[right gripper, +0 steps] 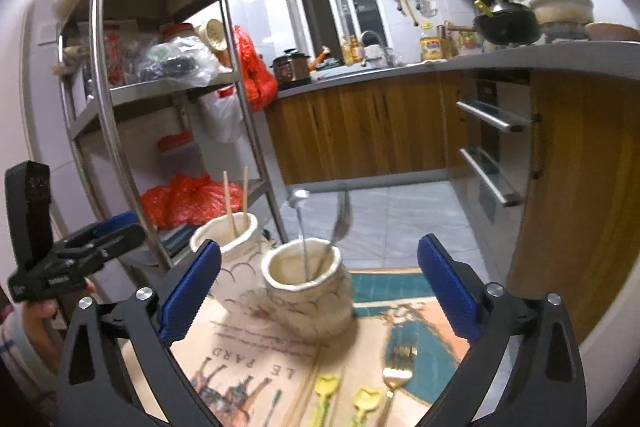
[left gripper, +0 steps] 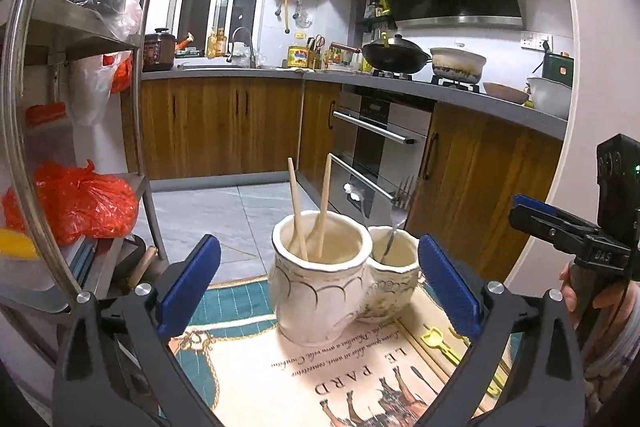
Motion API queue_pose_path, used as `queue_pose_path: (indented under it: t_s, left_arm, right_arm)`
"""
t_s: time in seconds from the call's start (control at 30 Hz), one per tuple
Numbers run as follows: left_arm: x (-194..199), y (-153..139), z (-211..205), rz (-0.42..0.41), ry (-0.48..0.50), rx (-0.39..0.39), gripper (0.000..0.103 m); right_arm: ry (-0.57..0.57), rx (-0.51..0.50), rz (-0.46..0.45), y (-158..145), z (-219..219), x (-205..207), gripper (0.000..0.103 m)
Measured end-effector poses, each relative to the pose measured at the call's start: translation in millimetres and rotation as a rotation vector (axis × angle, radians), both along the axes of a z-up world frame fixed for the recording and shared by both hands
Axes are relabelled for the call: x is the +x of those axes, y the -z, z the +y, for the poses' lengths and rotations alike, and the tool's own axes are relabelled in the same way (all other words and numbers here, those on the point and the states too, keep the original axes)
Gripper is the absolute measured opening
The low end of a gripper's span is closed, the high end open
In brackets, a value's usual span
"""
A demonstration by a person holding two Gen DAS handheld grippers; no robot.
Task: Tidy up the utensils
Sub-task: 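Withdraw both open tools from the vase back toward the utensils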
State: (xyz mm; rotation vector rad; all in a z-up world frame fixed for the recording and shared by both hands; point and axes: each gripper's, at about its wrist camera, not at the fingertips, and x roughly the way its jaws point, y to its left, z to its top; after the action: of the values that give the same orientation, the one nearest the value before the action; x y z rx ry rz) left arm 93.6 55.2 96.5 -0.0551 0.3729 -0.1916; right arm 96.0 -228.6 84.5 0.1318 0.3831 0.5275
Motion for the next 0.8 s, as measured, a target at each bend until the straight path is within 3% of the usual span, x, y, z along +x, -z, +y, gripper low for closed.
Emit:
queue_pose_path:
  t_s: [0.2,0.47,0.8]
  left_arm:
    - [-11.0,1.0,-2.4,0.023,-0.011,0.003,0.097]
    - [-18.3,17.6,-11.3,0.071,-0.029,0.063,0.097]
    - [-18.8,58.8,-42.5,0.182,-0.015,0.082,0.097]
  right_arm:
    - [0.078,-0.036,0.025,8.1,-20.5,-9.1,0.098]
    - [0.122,-0.098,0.072,26.0,-34.4,-19.3,0.098]
    - [0.141,-0.187,0.184,66.4,-37.0,-20.0,0.098]
